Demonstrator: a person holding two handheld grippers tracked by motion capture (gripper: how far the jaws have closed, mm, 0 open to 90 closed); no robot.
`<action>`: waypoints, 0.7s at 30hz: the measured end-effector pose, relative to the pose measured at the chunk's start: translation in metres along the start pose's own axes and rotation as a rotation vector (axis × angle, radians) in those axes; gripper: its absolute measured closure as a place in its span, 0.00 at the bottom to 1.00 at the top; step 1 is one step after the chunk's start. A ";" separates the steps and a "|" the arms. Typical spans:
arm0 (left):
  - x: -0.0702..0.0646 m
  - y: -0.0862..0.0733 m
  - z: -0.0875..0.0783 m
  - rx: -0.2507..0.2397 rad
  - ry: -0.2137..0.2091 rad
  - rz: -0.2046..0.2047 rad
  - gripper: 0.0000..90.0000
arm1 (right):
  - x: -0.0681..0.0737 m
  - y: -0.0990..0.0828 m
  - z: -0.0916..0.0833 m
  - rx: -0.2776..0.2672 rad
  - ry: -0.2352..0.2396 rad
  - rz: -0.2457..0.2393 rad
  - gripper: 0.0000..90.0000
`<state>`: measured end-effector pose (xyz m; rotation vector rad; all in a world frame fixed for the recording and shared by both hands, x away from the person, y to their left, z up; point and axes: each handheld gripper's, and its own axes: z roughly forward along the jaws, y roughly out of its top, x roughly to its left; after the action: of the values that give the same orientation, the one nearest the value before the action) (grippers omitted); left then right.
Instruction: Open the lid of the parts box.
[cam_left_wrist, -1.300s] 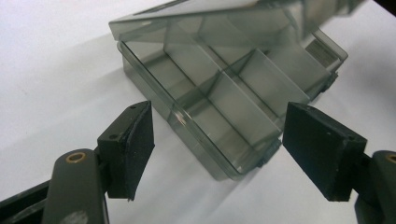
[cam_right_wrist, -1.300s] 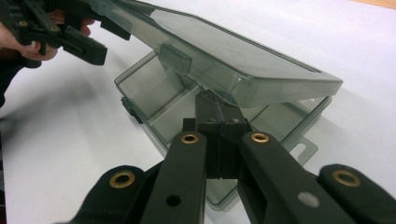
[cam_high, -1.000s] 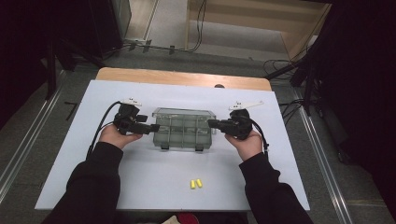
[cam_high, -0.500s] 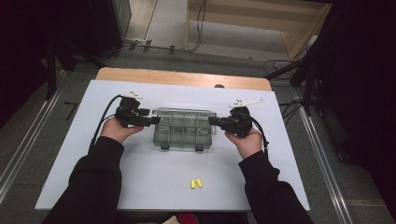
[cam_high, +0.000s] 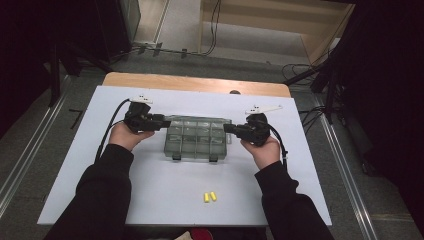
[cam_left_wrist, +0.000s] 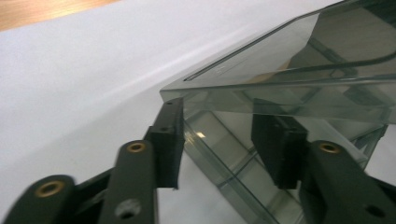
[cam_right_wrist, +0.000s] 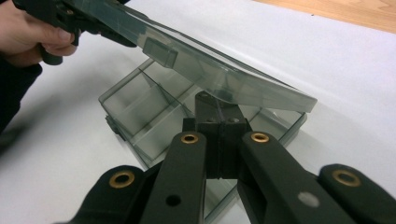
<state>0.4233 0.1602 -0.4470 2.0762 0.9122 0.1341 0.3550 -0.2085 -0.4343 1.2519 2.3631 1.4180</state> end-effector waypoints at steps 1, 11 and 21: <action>0.000 0.000 0.000 -0.003 0.000 0.006 0.65 | 0.000 0.000 0.000 0.003 -0.004 -0.003 0.97; -0.003 0.002 -0.002 0.007 0.004 0.017 0.75 | 0.001 -0.006 -0.001 0.013 -0.004 -0.007 0.93; -0.004 0.003 -0.002 0.009 0.005 0.018 0.75 | -0.008 -0.013 -0.010 0.002 -0.031 0.004 0.82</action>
<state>0.4214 0.1584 -0.4424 2.0942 0.8986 0.1456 0.3483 -0.2235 -0.4413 1.2699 2.3438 1.3872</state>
